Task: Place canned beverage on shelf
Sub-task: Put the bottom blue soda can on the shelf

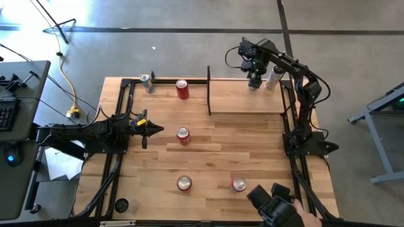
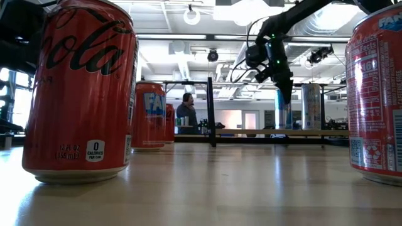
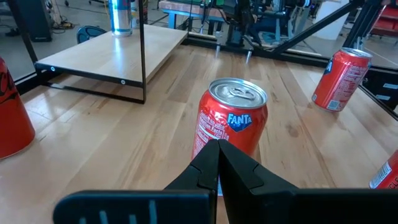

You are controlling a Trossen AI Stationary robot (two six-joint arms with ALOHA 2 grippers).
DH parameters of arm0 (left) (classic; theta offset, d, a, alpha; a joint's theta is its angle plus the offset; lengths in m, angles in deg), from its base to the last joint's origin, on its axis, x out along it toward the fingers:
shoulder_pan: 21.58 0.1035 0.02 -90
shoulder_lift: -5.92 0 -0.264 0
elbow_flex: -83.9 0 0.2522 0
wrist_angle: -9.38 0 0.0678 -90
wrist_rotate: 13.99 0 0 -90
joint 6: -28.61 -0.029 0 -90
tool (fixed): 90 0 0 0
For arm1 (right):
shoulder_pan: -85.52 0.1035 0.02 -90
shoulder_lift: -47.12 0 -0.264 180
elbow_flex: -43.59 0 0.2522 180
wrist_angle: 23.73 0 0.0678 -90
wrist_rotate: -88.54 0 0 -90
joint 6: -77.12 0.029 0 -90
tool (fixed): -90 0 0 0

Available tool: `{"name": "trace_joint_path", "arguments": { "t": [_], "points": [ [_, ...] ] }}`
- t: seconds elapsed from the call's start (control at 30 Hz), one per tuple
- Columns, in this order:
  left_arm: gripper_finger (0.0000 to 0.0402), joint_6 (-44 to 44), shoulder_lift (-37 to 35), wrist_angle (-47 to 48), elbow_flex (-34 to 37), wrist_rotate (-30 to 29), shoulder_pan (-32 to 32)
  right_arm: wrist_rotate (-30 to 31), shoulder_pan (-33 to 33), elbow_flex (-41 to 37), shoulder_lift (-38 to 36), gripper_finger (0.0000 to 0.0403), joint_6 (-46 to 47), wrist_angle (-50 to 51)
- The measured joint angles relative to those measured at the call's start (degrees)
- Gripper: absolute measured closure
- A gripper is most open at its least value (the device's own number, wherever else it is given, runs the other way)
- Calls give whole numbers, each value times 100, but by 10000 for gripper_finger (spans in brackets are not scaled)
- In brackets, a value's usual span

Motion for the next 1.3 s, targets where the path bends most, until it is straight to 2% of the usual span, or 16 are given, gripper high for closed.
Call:
{"name": "trace_joint_path", "arguments": {
  "t": [0.33, 0.63, 0.73, 0.8, 0.9, 1.17, 1.2, 1.3],
  "points": [
    [401, 0, -2, 0, 0, -2, 0, 3, 0, 185, 0, 70, 167, 225],
    [401, -48, -2, 0, 0, -2, 0, -16, 40, 1261, 0, 71, 703, 815],
    [401, -162, -1, 0, 1, -2, 0, -170, 63, 1599, -2, 85, 929, 803],
    [402, -201, 0, 0, 0, -9, 0, -460, 63, 1809, -5, 105, 1050, 796],
    [402, -199, 0, 2, 0, -24, 0, -788, 41, 1995, -7, 156, 1198, 797],
    [401, -248, 0, 2, 0, -349, -2, -830, -125, 1670, -7, 380, 1142, 804],
    [402, -247, -2, 2, 0, -363, 0, -831, -129, 1605, -7, 390, 1119, 803],
    [401, -216, 0, 4, 0, -367, 0, -842, -146, 1452, -7, 376, 1120, 797]
  ]
}}
